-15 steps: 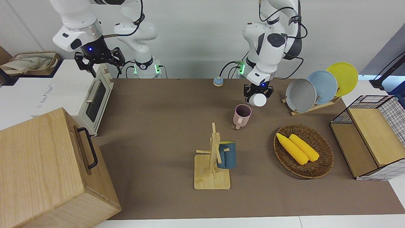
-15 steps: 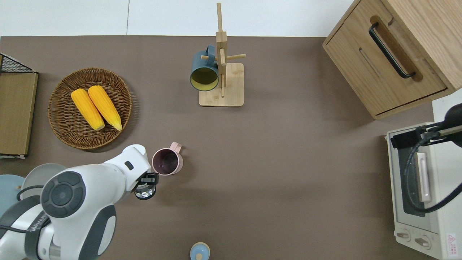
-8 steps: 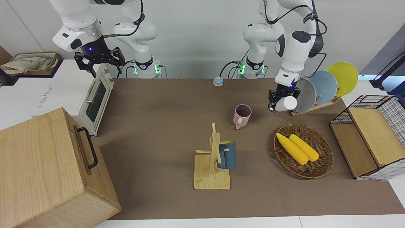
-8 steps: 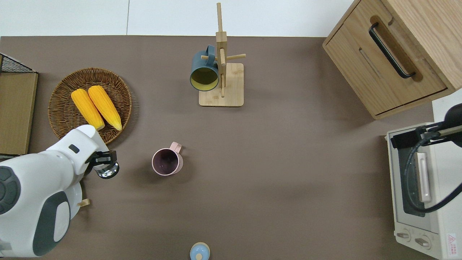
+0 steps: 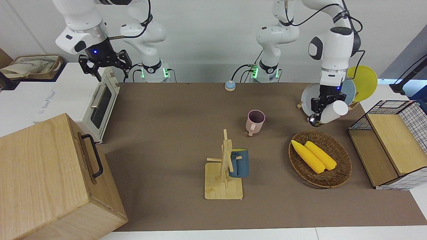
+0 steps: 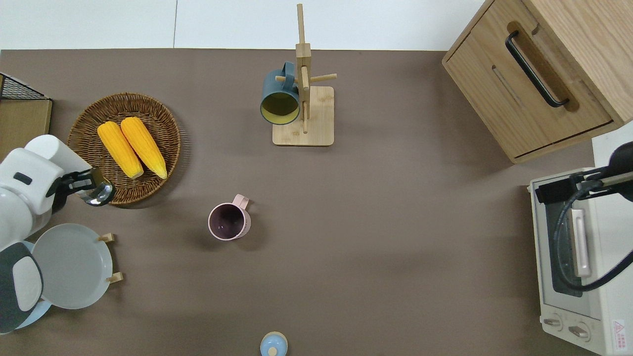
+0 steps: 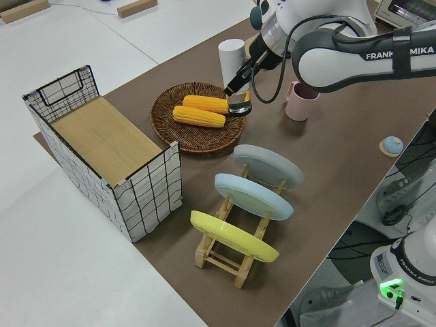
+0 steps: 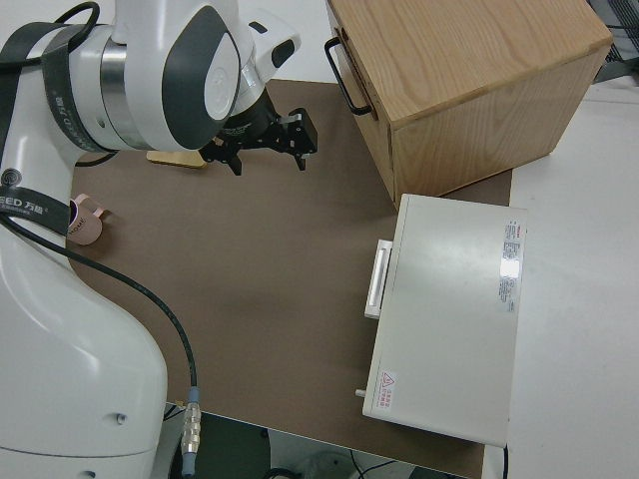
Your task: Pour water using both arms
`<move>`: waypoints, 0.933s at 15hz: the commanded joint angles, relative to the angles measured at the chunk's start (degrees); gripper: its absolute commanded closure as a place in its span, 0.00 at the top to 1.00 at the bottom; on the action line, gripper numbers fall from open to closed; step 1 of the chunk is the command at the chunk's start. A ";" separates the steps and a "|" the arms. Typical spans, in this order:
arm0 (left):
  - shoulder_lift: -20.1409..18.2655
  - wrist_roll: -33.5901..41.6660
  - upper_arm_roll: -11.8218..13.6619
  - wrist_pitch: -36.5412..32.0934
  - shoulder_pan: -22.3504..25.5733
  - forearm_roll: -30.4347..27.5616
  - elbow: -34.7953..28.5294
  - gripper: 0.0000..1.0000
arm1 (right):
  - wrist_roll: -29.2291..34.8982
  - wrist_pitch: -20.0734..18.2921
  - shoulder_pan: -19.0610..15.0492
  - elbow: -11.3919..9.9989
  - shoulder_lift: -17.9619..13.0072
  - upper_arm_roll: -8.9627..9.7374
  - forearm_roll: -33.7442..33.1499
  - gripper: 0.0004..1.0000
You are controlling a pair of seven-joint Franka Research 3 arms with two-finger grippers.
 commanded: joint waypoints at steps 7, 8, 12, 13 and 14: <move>2.39 -0.99 -0.09 -2.66 3.44 1.84 11.71 0.00 | 0.24 0.05 -0.11 -0.85 -0.98 0.08 0.30 0.99; 2.39 -0.99 -0.08 -4.76 3.36 1.84 13.29 0.00 | 0.24 0.05 -0.11 -0.85 -0.90 0.08 0.30 0.99; 3.62 -0.02 -0.08 -11.54 4.14 1.84 21.11 0.00 | 0.24 0.05 -0.11 -0.94 -0.98 0.08 0.30 0.99; 3.62 0.33 0.09 -11.63 4.32 1.84 22.08 0.00 | 0.24 0.05 -0.11 -0.94 -0.98 0.08 0.38 0.99; 3.71 1.29 0.18 -11.72 4.67 1.75 22.88 0.00 | 0.24 0.05 -0.11 -0.94 -0.90 0.08 0.30 0.99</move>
